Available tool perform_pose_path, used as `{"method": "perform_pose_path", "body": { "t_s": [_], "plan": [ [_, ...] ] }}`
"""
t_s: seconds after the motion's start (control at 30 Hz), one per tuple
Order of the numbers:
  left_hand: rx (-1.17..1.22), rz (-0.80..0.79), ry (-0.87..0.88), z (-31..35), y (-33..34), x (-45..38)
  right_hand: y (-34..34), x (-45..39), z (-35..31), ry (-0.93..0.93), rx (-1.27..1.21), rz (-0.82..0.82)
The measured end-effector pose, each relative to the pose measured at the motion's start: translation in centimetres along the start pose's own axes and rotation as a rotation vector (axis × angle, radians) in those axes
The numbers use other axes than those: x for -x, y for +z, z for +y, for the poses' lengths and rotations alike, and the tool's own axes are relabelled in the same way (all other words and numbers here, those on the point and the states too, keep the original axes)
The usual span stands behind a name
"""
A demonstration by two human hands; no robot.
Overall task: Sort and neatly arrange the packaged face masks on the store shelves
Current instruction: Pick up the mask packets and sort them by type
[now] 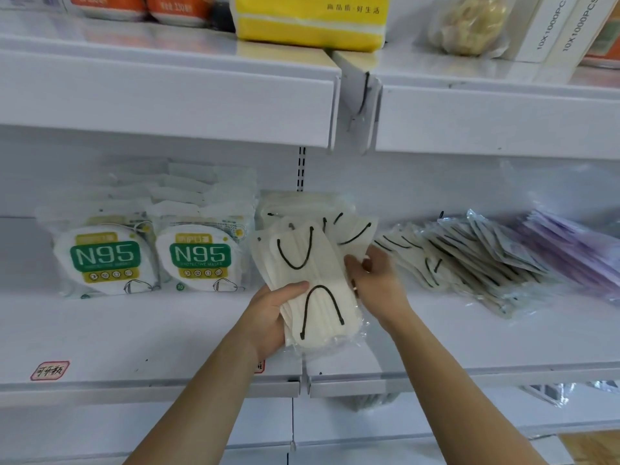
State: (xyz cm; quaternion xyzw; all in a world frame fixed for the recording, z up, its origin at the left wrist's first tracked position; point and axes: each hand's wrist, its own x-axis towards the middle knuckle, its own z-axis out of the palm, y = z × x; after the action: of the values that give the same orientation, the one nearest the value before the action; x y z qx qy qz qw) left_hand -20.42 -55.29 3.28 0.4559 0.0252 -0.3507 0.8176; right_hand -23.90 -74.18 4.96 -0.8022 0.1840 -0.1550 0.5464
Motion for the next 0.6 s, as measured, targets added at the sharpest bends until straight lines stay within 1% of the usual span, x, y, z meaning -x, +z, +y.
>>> {"method": "perform_pose_path", "body": {
  "t_s": [0.07, 0.17, 0.3, 0.33, 0.43, 0.47, 0.53, 0.6],
  "plan": [
    [-0.023, -0.003, -0.002, -0.1, 0.1, 0.0, 0.2, 0.4, 0.2, 0.024, -0.041, -0.008],
    [-0.071, 0.002, 0.003, -0.3, 0.0, 0.0, -1.1, 0.3, 0.1, 0.045, -0.077, -0.110],
    [-0.081, -0.013, 0.011, -0.3, -0.1, -0.4, -3.7, -0.2, -0.1, 0.005, 0.052, -0.125],
    [-0.091, -0.016, 0.011, -0.3, 0.1, -0.5, -4.2, -0.2, -0.4, -0.004, 0.073, -0.158],
    [-0.145, -0.017, 0.006, -0.4, 1.0, -0.5, -5.2, -0.3, -1.4, 0.002, 0.133, -0.369],
    [-0.167, -0.015, 0.008, -0.5, 1.6, -0.4, -5.3, -0.4, -1.6, 0.015, 0.170, -0.410],
    [-0.206, 0.001, 0.026, -0.7, 2.3, -0.5, -4.9, -0.8, -1.7, 0.056, 0.187, -0.392],
    [-0.229, 0.026, 0.045, -0.7, 3.0, -0.5, -4.4, -1.0, -1.4, 0.126, 0.092, -0.291]
  ]
}}
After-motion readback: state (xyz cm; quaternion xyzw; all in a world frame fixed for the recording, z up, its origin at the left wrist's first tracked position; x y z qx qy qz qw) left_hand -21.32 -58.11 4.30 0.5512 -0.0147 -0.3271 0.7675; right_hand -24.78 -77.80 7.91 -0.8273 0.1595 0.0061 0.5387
